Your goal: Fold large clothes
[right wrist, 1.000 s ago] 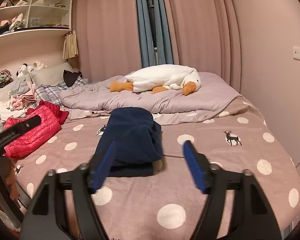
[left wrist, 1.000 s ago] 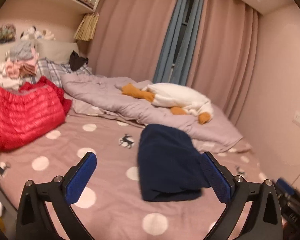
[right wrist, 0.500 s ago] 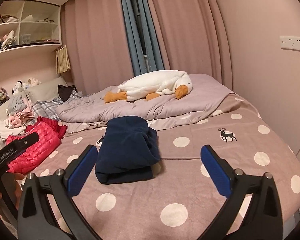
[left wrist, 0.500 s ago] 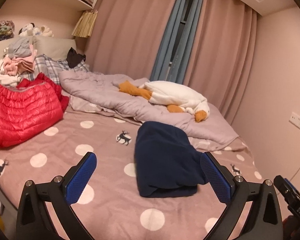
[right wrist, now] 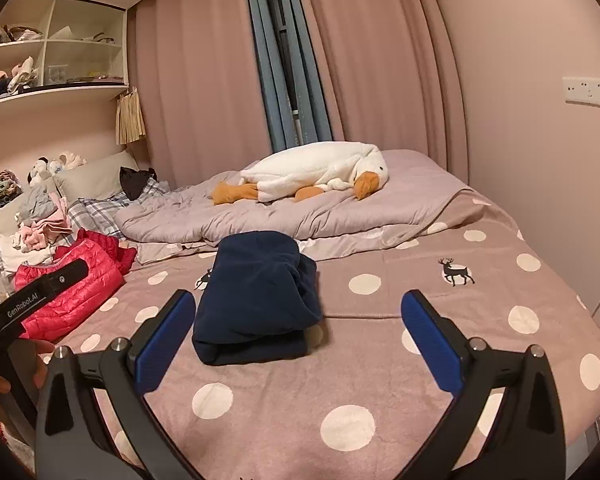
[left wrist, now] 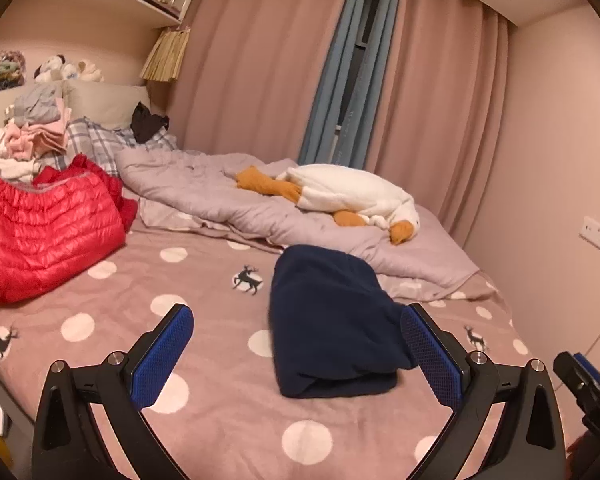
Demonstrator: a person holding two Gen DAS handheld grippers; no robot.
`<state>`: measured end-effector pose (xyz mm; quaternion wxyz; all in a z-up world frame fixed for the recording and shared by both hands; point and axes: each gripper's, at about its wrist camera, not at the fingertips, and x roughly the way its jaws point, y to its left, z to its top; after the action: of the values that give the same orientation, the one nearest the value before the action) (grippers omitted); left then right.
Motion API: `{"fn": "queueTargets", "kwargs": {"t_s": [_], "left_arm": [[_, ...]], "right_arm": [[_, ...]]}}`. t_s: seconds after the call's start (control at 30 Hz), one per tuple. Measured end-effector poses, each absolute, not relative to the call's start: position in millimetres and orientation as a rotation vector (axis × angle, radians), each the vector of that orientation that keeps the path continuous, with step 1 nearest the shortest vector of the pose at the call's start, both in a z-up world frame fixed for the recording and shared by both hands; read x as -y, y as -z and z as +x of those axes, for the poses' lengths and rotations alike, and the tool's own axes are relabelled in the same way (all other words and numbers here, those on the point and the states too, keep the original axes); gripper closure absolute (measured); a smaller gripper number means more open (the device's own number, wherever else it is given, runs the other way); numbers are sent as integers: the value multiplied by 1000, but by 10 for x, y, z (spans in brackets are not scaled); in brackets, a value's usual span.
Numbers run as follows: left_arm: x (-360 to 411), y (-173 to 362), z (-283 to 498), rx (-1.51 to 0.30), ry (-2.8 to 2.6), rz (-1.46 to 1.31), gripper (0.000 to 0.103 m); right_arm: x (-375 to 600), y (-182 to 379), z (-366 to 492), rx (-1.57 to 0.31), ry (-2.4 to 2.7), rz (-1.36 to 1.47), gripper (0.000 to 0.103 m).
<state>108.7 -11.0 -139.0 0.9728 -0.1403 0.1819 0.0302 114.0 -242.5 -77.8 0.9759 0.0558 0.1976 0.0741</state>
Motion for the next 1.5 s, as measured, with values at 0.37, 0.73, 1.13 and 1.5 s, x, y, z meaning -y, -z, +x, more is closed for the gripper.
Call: {"fn": "queueTargets", "kwargs": {"t_s": [0.37,0.73,1.13,1.5], "left_arm": [[75,1302,958,-287,14,-332,1],[217,1301,993,-301,76,-276,1],[219,1296,979,-296,87,-266,1],[262,1316,1063,-343,74,-265,1]], "right_arm": [[2564,725,1063,-367,-88,138,0],[2643,725,1053,-364,-65,167,0],[2612,727,1064,-369,-64,149,0],[2698,735,1096,-381,-35,157,0]]}}
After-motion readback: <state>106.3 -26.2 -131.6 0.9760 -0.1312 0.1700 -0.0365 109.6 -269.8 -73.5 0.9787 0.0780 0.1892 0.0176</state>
